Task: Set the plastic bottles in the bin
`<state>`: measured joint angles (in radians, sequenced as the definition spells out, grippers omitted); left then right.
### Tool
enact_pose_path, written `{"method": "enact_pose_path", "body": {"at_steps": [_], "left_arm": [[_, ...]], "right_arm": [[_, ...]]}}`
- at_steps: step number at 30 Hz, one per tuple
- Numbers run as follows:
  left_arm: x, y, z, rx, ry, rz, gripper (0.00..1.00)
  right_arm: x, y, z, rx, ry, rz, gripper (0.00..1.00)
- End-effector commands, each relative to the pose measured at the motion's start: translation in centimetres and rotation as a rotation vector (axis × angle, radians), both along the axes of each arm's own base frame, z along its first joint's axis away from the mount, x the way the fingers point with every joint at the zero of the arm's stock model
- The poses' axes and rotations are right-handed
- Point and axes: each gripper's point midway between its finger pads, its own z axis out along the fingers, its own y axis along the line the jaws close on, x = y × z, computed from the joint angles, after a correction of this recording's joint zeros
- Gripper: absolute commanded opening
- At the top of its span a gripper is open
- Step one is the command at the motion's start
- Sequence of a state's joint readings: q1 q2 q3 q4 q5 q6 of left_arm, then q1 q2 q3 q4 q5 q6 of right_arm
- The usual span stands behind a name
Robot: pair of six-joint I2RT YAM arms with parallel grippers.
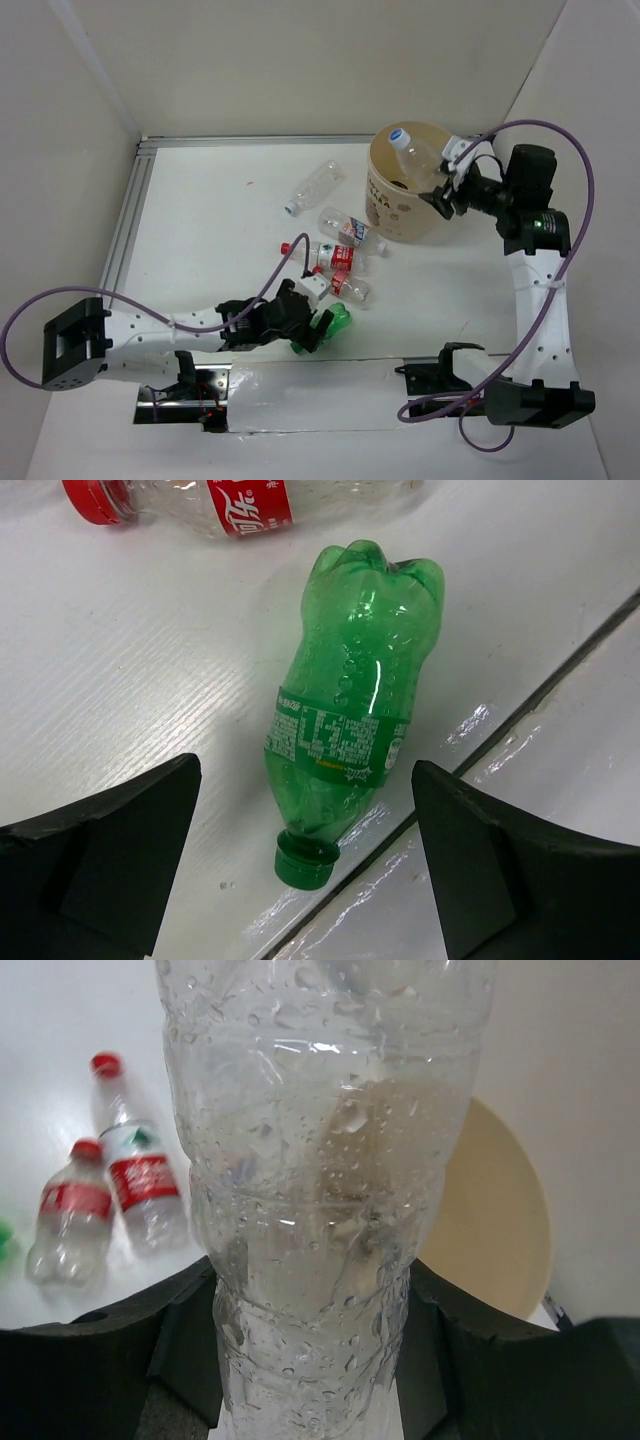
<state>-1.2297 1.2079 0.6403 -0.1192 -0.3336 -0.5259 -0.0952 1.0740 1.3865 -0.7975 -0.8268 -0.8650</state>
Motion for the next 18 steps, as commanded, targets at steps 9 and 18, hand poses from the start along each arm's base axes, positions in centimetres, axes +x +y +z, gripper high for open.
{"method": "enact_pose_path", "body": {"at_steps": [9, 18], "left_arm": [[1.0, -1.5, -3.3, 0.076, -0.028, 0.044, 0.94], [0.5, -2.4, -3.4, 0.081, -0.024, 0.050, 0.57]], "right_arm": [[10.7, -1.2, -1.0, 0.150, 0.063, -0.156, 0.89], [8.0, -0.4, 0.8, 0.199, 0.059, -0.141, 1.00]]}}
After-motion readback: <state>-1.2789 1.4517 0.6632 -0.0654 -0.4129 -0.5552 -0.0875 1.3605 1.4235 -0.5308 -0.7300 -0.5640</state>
